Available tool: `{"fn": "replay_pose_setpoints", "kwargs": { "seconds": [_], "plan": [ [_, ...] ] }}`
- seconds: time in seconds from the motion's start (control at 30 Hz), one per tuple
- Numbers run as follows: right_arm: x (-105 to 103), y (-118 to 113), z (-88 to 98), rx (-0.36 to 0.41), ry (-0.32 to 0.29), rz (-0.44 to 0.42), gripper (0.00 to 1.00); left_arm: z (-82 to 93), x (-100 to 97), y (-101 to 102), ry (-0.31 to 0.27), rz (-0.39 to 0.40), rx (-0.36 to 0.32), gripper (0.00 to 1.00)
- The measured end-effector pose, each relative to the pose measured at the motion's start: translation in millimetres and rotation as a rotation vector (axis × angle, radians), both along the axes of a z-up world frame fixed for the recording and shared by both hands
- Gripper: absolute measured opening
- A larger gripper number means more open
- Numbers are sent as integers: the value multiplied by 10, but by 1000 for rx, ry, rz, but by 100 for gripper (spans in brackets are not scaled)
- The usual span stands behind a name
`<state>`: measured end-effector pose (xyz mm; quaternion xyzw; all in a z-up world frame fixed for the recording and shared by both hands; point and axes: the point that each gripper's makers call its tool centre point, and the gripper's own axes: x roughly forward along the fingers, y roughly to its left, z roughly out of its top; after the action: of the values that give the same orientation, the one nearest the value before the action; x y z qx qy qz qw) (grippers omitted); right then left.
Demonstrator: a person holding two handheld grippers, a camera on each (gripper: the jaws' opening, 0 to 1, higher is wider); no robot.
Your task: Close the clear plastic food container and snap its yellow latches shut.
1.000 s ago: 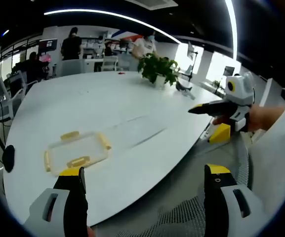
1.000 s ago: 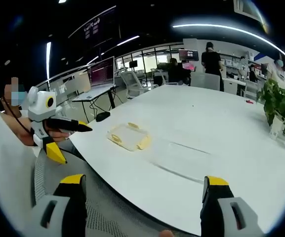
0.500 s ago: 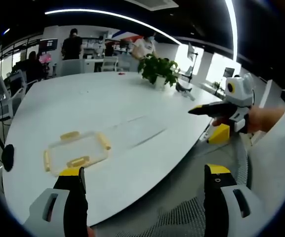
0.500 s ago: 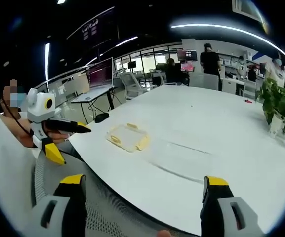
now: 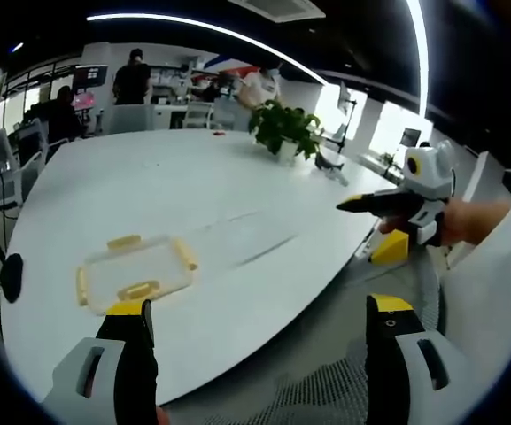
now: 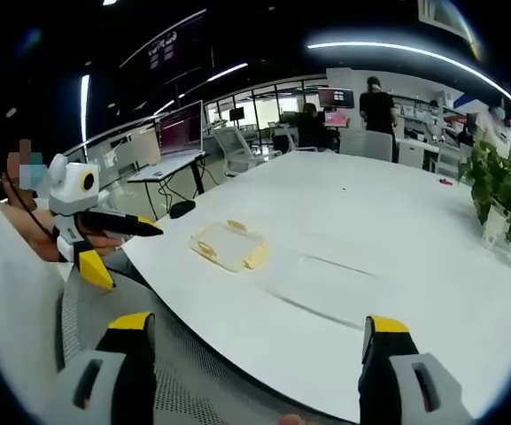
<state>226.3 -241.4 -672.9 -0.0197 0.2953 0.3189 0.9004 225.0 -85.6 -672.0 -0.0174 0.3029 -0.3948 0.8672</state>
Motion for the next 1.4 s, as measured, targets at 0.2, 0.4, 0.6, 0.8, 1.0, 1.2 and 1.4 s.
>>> {"fn": "replay_pose_setpoints", "kwargs": {
  "seconds": [0.2, 0.4, 0.6, 0.8, 1.0, 1.2, 1.4],
  "plan": [
    [13, 9, 24, -8, -6, 6, 96, 30, 36, 55, 1, -2, -18, 97],
    [84, 59, 89, -31, -36, 30, 95, 52, 156, 245, -30, -19, 39, 96],
    [203, 144, 99, -46, -38, 54, 95, 128, 320, 389, -58, -37, 45, 93],
    [303, 297, 169, -20, -47, 82, 95, 151, 413, 479, -99, -77, 74, 88],
    [385, 433, 172, -32, -56, 135, 94, 131, 456, 521, -114, -116, 93, 87],
    [484, 521, 144, -43, -66, 163, 94, 96, 494, 581, -109, -145, 112, 86],
    [549, 621, 88, -54, -67, 181, 93, 69, 553, 667, -117, -159, 121, 86]
  ]
}}
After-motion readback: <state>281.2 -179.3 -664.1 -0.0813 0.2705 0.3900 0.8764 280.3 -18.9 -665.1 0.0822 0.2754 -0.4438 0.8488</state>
